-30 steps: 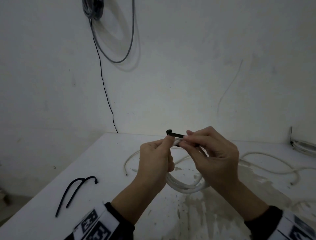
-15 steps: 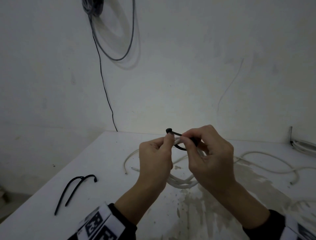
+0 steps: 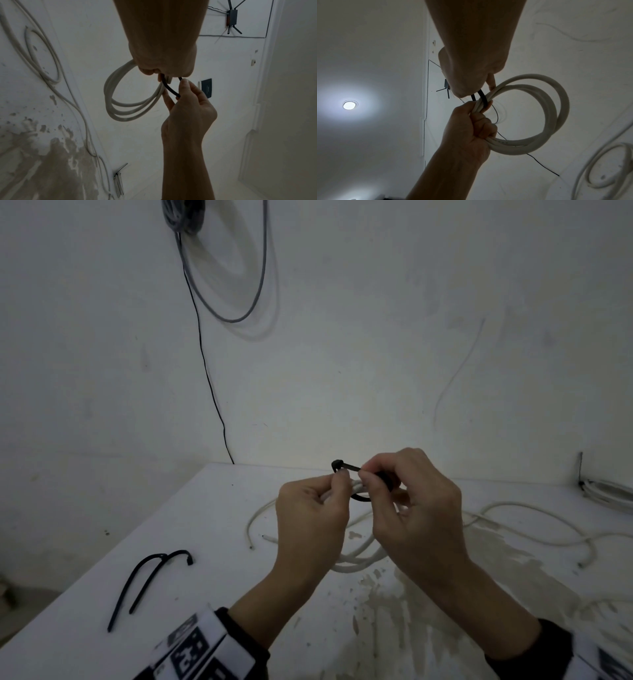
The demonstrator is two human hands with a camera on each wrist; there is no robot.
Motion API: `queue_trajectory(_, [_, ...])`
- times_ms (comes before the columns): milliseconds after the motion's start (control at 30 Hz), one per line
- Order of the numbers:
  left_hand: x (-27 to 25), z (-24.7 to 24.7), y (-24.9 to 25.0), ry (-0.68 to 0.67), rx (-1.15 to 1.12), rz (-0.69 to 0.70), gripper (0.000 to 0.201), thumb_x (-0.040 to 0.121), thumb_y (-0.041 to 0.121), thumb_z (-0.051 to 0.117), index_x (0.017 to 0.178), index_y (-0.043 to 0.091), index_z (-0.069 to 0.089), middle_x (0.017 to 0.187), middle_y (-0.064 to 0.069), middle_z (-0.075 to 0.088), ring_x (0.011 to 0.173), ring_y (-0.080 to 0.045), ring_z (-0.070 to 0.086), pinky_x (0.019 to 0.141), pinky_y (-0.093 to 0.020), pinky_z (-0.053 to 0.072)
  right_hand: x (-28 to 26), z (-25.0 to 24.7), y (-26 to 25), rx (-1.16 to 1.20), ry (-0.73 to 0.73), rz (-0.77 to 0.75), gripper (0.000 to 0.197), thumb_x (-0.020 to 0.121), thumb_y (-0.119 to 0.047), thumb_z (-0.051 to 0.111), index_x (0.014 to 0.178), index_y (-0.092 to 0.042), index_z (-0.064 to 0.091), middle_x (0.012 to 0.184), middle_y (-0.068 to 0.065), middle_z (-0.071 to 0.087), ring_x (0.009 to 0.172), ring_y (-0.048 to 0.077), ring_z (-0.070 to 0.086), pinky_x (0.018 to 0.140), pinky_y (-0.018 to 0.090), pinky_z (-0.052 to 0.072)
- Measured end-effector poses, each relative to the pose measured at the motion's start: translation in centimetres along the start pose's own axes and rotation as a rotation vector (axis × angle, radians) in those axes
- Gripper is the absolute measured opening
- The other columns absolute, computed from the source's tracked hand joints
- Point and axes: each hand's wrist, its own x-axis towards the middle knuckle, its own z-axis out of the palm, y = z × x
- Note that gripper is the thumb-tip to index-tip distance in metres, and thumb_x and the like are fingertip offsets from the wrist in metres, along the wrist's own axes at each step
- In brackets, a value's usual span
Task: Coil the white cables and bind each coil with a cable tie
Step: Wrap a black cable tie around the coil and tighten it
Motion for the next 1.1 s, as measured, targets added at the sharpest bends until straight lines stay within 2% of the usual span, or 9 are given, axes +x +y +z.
queue_trajectory(100, [0.0,-0.1,-0.6,-0.004,0.070,0.058,0.036,0.092,0.010,0.054,0.063,-0.002,0.070,0.036,0.001,0.035,0.032,-0.008,0.024,0.039,-0.013,0.021,0.0,0.1,0.0,-0.044,-0.043,0.005,0.013,0.084,-0.008,0.054,0.076,-0.003,0.062,0.069,0.001,0.057,0.068,0.012,0.047,0.058,0.017,0.040])
queue_trajectory(167, [0.0,-0.1,-0.8,0.004,0.099,0.084,0.038,0.092,0.009,0.054,0.060,-0.007,0.066,0.034,0.006,0.034,0.031,-0.007,0.025,0.039,-0.011,0.020,0.1,0.0,0.0,-0.057,-0.064,0.025,0.014,0.084,-0.010,0.052,0.075,-0.005,0.061,0.068,-0.001,0.055,0.067,0.011,0.045,0.059,0.014,0.037])
queue_trajectory(367, [0.5,-0.1,-0.5,0.009,0.082,0.036,0.035,0.092,0.014,0.054,0.063,0.003,0.070,0.048,-0.025,0.053,0.037,-0.022,0.035,0.043,-0.032,0.034,0.0,0.2,-0.2,-0.043,-0.071,0.071,0.015,0.085,-0.012,0.050,0.075,-0.005,0.059,0.070,-0.007,0.048,0.067,0.006,0.040,0.063,0.006,0.033])
queue_trajectory(467, [0.5,0.0,-0.2,0.005,0.037,-0.031,0.031,0.091,0.015,0.054,0.066,0.018,0.072,0.038,-0.006,0.039,0.036,-0.010,0.026,0.041,-0.026,0.027,0.2,0.2,-0.1,-0.046,-0.055,0.079,0.016,0.085,-0.013,0.049,0.075,-0.006,0.059,0.071,-0.009,0.046,0.067,0.007,0.041,0.063,0.008,0.034])
queue_trajectory(600, [0.6,0.1,-0.3,0.004,-0.011,-0.050,0.027,0.091,0.015,0.055,0.072,0.017,0.074,0.038,-0.001,0.035,0.035,-0.008,0.022,0.038,-0.020,0.023,0.3,0.1,-0.1,-0.051,-0.043,0.077,0.016,0.085,-0.013,0.049,0.075,-0.006,0.059,0.072,-0.010,0.047,0.067,0.005,0.042,0.063,0.009,0.035])
queue_trajectory(800, [0.0,0.4,-0.3,-0.057,0.061,0.141,0.032,0.090,0.009,0.056,0.063,0.018,0.071,0.035,0.013,0.049,0.033,-0.002,0.042,0.041,-0.006,0.029,0.5,0.0,-0.2,-0.122,-0.095,0.075,0.012,0.083,-0.010,0.054,0.074,-0.007,0.061,0.067,-0.003,0.056,0.064,0.012,0.048,0.059,0.014,0.036])
queue_trajectory(933, [0.5,0.1,-0.7,-0.053,0.000,0.048,0.028,0.092,0.011,0.055,0.076,0.020,0.076,0.057,-0.008,0.069,0.047,-0.020,0.059,0.052,-0.026,0.048,1.9,-1.1,-0.5,0.192,-0.275,0.384,0.012,0.087,-0.016,0.063,0.079,-0.013,0.072,0.068,-0.006,0.068,0.067,0.010,0.064,0.063,0.022,0.054])
queue_trajectory(1000, [0.8,-0.2,-0.8,-0.009,-0.027,-0.024,0.030,0.091,0.011,0.054,0.073,0.021,0.075,0.056,-0.025,0.062,0.039,-0.023,0.042,0.046,-0.027,0.037,2.7,-2.2,-0.3,0.439,-0.376,0.585,0.011,0.087,-0.016,0.063,0.086,-0.012,0.073,0.074,0.001,0.074,0.073,0.009,0.069,0.069,0.018,0.055])
queue_trajectory(1100, [1.1,-0.4,-0.4,0.005,-0.014,-0.040,0.032,0.091,0.013,0.055,0.065,0.018,0.074,0.045,-0.022,0.039,0.039,-0.014,0.024,0.042,-0.025,0.023,3.0,-3.1,0.3,0.560,-0.412,0.660,0.016,0.079,-0.005,0.069,0.094,-0.011,0.071,0.078,0.004,0.075,0.077,0.013,0.071,0.075,0.018,0.053])
